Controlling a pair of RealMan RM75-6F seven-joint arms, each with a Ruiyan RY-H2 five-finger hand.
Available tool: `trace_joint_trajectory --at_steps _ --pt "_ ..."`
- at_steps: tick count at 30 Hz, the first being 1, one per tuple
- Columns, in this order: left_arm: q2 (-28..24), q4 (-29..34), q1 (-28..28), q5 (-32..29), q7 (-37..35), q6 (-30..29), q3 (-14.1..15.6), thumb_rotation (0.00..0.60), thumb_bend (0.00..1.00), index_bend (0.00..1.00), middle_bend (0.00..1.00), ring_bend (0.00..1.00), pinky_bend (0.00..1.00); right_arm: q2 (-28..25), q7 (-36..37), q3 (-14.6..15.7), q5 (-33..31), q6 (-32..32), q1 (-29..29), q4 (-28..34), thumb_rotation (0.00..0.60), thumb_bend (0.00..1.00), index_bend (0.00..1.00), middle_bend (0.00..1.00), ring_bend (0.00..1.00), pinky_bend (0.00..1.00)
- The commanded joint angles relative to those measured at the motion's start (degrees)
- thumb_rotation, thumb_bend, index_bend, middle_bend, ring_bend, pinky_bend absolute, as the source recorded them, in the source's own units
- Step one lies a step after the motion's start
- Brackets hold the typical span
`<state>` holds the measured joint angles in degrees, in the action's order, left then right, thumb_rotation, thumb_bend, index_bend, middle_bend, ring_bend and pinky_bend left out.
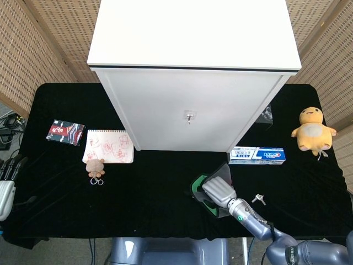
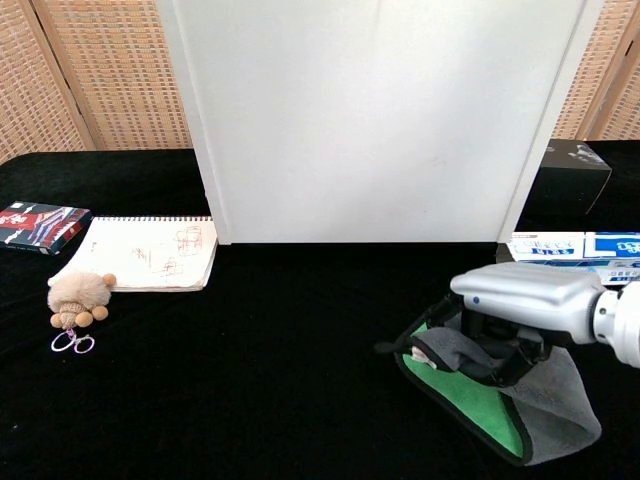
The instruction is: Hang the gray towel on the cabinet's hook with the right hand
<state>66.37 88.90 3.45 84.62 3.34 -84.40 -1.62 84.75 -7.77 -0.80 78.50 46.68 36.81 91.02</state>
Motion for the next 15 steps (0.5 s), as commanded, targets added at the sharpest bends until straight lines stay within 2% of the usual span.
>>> trace_joint_trajectory --at_steps 1,10,15 --pt "-0.1 0.1 0.0 0.1 -0.1 -0.1 0.0 0.600 0.00 0.00 0.00 0.00 0.00 -3.4 9.5 -2.8 -1.0 -0.1 -0.1 4.3 0.600 0.71 0.67 0.94 0.97 1.00" --pt "-0.2 0.1 -0.1 -0.1 -0.5 -0.1 0.0 0.600 0.00 0.00 0.00 0.00 0.00 -10.7 23.5 -9.4 -9.0 -7.2 2.3 12.4 0.600 0.72 0.69 0.95 0.97 1.00" --pt "-0.1 0.0 0.1 -0.2 -0.4 0.3 0.0 0.600 0.00 0.00 0.00 0.00 0.00 -16.2 33.3 -14.5 -14.1 -11.8 3.5 17.7 0.600 0.72 0.69 0.95 0.97 1.00"
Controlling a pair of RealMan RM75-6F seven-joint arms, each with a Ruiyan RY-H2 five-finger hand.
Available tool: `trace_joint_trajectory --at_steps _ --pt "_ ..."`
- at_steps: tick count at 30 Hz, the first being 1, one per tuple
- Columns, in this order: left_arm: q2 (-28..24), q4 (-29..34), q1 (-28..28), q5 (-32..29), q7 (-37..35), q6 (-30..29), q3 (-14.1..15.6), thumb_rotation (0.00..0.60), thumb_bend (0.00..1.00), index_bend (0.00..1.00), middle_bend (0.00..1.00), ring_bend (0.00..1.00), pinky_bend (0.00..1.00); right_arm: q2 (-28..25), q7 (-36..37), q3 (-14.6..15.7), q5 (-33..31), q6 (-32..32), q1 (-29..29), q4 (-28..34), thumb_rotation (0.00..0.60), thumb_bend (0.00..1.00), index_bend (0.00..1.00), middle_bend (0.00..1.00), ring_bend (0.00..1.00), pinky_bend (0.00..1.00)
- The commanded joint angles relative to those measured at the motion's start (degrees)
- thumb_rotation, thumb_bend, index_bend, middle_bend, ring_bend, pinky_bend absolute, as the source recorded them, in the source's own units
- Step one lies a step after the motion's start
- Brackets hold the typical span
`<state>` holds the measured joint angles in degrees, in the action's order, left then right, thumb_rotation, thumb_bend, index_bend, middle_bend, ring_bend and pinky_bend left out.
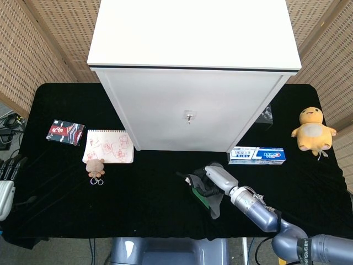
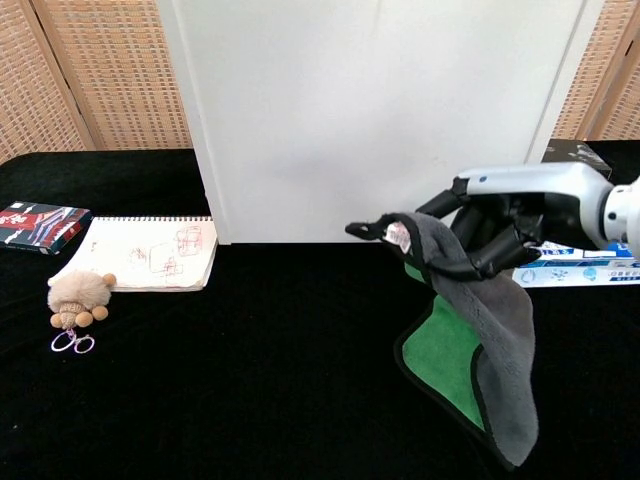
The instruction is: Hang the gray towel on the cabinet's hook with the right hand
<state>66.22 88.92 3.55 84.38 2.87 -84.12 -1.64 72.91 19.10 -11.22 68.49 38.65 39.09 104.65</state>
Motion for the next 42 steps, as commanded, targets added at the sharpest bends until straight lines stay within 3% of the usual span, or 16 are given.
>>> trace_joint_trajectory --at_steps 1,9,19,24,30,42 --pt "0.0 0.0 0.0 0.0 0.1 0.0 0.0 0.600 0.00 0.00 0.00 0.00 0.00 -4.9 7.4 -4.7 -4.7 -4.3 1.4 4.5 0.600 0.72 0.69 0.95 0.97 1.00" --pt "0.1 -0.1 0.0 -0.3 0.1 0.0 -0.1 0.600 0.00 0.00 0.00 0.00 0.00 -11.1 17.5 -10.9 -11.7 -9.7 2.3 8.4 0.600 0.72 0.70 0.96 0.97 1.00" --pt "0.3 0.0 0.1 -0.2 0.9 0.1 0.1 0.600 0.00 0.00 0.00 0.00 0.00 -15.9 25.1 -15.2 -19.6 -15.0 3.0 11.0 0.600 0.72 0.71 0.97 0.97 1.00" --pt "0.4 0.0 0.0 -0.2 1.0 0.0 0.1 0.600 0.00 0.00 0.00 0.00 0.00 -16.9 27.0 -17.6 -20.3 -15.2 2.5 11.2 0.600 0.72 0.71 0.97 0.97 1.00" --pt "0.5 0.0 0.1 -0.4 1.2 0.2 0.1 0.600 0.00 0.00 0.00 0.00 0.00 -17.7 28.3 -19.7 -22.6 -13.9 2.6 11.1 0.600 0.72 0.71 0.97 0.97 1.00" --pt "0.5 -0.1 0.2 -0.6 1.0 0.3 0.0 0.600 0.00 0.00 0.00 0.00 0.00 -19.7 27.9 -20.5 -27.3 -11.2 3.1 12.1 0.600 0.72 0.71 0.97 0.97 1.00"
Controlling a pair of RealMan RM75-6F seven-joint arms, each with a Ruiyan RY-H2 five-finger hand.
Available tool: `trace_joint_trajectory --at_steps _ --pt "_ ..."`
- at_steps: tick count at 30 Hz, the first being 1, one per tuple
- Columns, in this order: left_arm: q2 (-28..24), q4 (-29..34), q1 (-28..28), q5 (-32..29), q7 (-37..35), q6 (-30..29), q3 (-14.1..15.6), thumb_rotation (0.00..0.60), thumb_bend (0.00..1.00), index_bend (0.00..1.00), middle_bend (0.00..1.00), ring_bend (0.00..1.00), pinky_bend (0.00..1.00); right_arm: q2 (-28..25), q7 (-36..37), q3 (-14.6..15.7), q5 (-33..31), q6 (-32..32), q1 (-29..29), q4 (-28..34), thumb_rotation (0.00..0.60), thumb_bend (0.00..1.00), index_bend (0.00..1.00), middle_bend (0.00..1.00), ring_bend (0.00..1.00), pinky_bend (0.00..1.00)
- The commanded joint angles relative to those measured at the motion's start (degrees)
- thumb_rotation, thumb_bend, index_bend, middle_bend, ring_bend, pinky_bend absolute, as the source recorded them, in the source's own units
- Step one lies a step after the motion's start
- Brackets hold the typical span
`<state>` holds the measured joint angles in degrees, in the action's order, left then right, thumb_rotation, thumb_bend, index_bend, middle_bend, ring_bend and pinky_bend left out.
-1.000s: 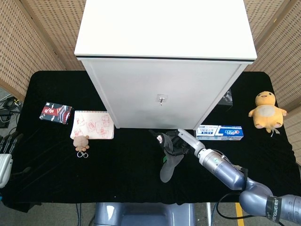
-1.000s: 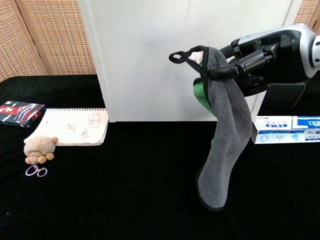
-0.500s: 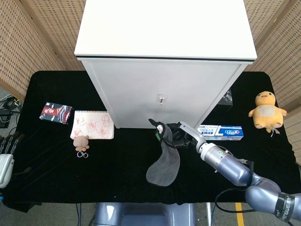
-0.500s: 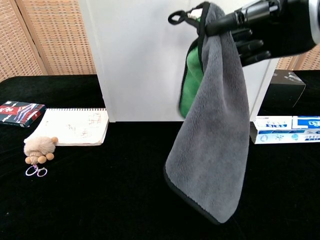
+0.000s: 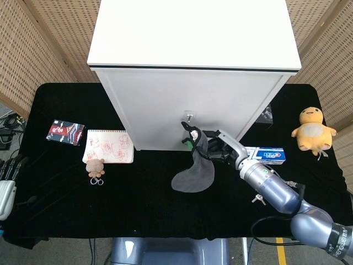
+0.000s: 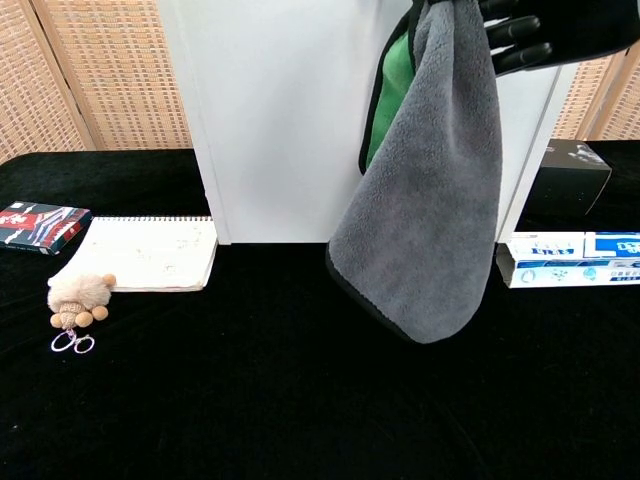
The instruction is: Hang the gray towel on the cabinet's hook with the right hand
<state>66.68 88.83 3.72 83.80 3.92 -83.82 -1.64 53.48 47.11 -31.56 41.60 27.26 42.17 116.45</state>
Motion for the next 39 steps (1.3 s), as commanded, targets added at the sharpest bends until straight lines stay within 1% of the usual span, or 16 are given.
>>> trace_joint_trajectory --at_steps 1,12,18,28,39 --pt "0.0 0.0 0.0 0.0 0.0 0.0 0.0 0.600 0.00 0.00 0.00 0.00 0.00 -0.5 -0.1 -0.3 -0.5 0.2 0.0 0.4 0.600 0.72 0.71 0.97 0.97 1.00" --pt "0.0 0.0 0.0 0.0 -0.2 0.0 0.0 0.600 0.00 0.00 0.00 0.00 0.00 -1.1 -1.4 0.5 -1.9 0.1 0.3 0.4 0.600 0.73 0.71 0.97 0.97 1.00" --pt "0.0 0.0 0.0 -0.1 0.0 0.0 0.0 0.600 0.00 0.00 0.00 0.00 0.00 -1.7 -1.2 0.2 -2.6 -0.3 0.1 0.2 0.600 0.73 0.71 0.97 0.97 1.00" --pt "0.0 0.0 0.0 0.0 0.1 0.0 0.0 0.600 0.00 0.00 0.00 0.00 0.00 -2.7 -0.4 -0.5 -2.5 -1.9 -1.1 -0.3 0.600 0.74 0.72 0.97 0.97 1.00" --pt "0.4 -0.2 0.0 -0.2 0.9 -0.3 -0.1 0.600 0.00 0.00 0.00 0.00 0.00 -3.0 -0.8 0.1 -2.2 -4.3 -1.3 -1.5 0.600 0.74 0.72 0.97 0.97 1.00"
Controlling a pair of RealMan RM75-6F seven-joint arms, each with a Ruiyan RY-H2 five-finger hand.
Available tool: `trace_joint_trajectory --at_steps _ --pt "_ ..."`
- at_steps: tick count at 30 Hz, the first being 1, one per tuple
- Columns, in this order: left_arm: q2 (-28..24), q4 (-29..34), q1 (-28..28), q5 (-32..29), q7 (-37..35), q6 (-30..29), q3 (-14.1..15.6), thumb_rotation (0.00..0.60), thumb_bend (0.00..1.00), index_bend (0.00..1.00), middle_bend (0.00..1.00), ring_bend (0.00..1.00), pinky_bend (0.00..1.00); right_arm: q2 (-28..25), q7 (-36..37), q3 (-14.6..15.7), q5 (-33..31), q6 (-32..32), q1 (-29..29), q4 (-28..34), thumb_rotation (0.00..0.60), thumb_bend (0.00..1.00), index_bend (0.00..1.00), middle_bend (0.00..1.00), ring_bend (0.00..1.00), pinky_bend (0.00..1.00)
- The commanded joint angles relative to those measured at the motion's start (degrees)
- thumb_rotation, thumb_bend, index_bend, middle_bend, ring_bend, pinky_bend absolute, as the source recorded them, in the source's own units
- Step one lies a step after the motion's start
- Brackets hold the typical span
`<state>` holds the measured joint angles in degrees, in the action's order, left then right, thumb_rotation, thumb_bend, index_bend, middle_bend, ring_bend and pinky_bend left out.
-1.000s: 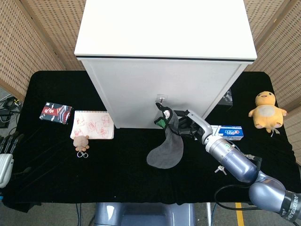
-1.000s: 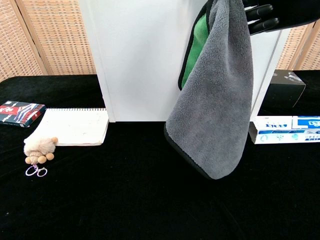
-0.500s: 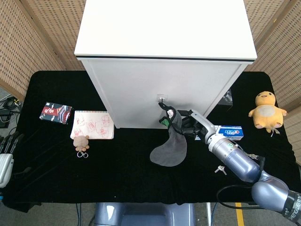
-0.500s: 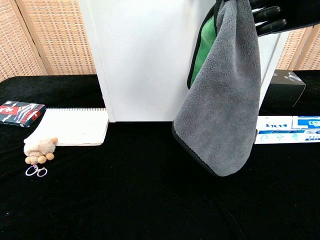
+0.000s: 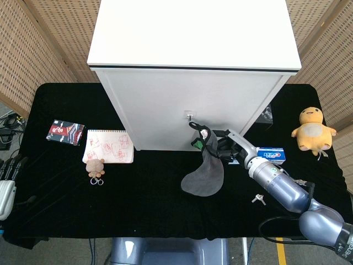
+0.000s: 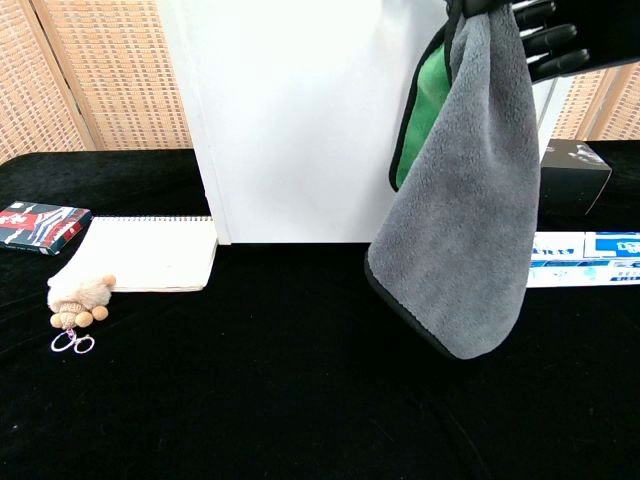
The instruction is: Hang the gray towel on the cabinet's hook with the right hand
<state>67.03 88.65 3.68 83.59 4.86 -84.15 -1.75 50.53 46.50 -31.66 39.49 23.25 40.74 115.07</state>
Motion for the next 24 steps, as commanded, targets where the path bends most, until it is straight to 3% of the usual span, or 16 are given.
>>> trace_joint_trajectory --at_steps 1,5,7,11,14,17,24 --pt "0.0 0.0 0.0 0.1 0.0 0.1 0.1 0.600 0.00 0.00 0.00 0.00 0.00 -0.1 -0.2 0.3 -0.1 -0.5 0.2 -0.2 0.600 0.74 0.72 0.97 0.97 1.00" --pt "0.0 0.0 0.0 0.1 0.0 0.1 0.1 0.600 0.00 0.00 0.00 0.00 0.00 -0.1 -0.6 0.7 -0.5 -1.0 0.6 -0.2 0.600 0.74 0.71 0.97 0.97 1.00" --pt "0.0 0.0 0.0 0.0 -0.1 0.1 0.1 0.600 0.00 0.00 0.00 0.00 0.00 0.0 -0.9 1.0 -0.6 -1.1 0.7 -0.3 0.600 0.66 0.67 0.97 0.97 1.00" --pt "-0.1 0.1 0.0 0.1 -0.3 0.1 0.1 0.600 0.00 0.00 0.00 0.00 0.00 0.4 -1.3 1.0 -0.3 -0.4 0.7 -0.2 0.600 0.22 0.36 0.96 0.97 1.00" --pt "-0.2 0.1 0.0 0.1 -0.4 0.1 0.1 0.600 0.00 0.00 0.00 0.00 0.00 0.7 -2.2 1.0 0.4 1.9 0.3 0.2 0.600 0.05 0.21 0.96 0.97 1.00" --pt "-0.2 0.0 0.0 0.1 -0.4 0.2 0.1 0.600 0.00 0.00 0.00 0.00 0.00 0.8 -3.0 1.3 0.8 3.3 0.0 0.7 0.600 0.01 0.14 0.96 0.97 1.00" --pt "-0.2 0.1 0.0 0.2 -0.4 0.2 0.2 0.600 0.00 0.00 0.00 0.00 0.00 0.1 -3.8 1.4 1.3 4.1 -0.4 1.6 0.600 0.01 0.14 0.96 0.97 1.00"
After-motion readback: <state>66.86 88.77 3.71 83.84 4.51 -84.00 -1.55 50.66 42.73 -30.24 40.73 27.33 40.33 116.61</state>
